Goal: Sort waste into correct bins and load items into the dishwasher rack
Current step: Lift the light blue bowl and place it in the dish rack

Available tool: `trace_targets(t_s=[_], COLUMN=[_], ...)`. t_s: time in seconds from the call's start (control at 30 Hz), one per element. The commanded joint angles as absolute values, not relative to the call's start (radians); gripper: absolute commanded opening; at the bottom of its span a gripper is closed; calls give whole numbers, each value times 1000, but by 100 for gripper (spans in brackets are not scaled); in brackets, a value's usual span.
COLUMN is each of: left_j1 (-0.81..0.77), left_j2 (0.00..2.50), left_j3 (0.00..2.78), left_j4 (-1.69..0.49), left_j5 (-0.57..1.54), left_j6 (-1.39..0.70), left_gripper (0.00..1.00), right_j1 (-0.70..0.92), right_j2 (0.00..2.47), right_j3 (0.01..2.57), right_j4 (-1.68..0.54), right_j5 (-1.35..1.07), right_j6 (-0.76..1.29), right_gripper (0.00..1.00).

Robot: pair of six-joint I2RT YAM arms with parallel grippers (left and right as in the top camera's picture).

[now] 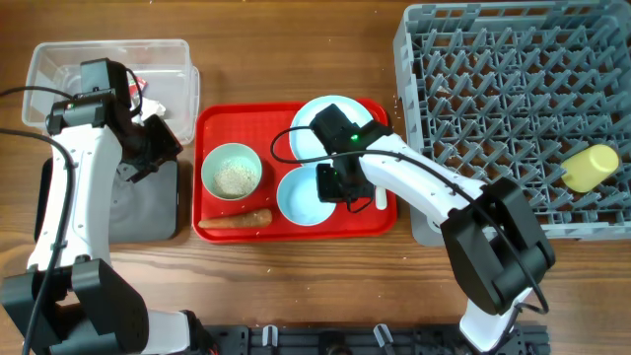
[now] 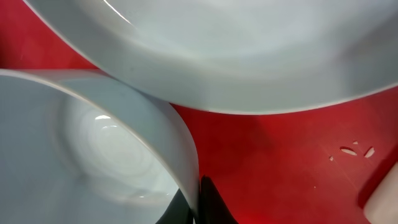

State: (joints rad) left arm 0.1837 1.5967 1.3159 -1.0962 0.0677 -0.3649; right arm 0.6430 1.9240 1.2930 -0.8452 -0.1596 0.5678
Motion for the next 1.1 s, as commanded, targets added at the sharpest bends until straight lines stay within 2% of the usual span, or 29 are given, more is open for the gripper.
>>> trace_targets(t_s=[0.0,0.1,0.2,0.4,0.53,0.77,1.07], left_j1=[187,187,187,187,187,187,187], left_j2=[1574,1574,1574,1574,1574,1574,1574], left_j3=[1324,1324,1324,1324,1324,1324,1324], left_j4=[-1097,-1096,-1096,-1092,-1087,-1084,-1082], left_j5=[56,56,56,62,62,62,62], left_j6=[-378,-378,-378,-378,-378,-378,-378], left_gripper=[56,56,55,55,55,55,54], right_j1=[604,540,405,121,-15,-133,-249], right_j2=[1810,1669,1524,1443,1446,1617,2009], right_j3=[1332,1343,1343,1343,1342,1341,1341], right_j4=[-860,-871,-883,-815,-596,-148,471], right_j5=[-127,-123,-44,385,748,1052,1107], right_j6=[530,445,376,233,223,-12,-386], right_gripper=[5,4,4,5,4,4,4])
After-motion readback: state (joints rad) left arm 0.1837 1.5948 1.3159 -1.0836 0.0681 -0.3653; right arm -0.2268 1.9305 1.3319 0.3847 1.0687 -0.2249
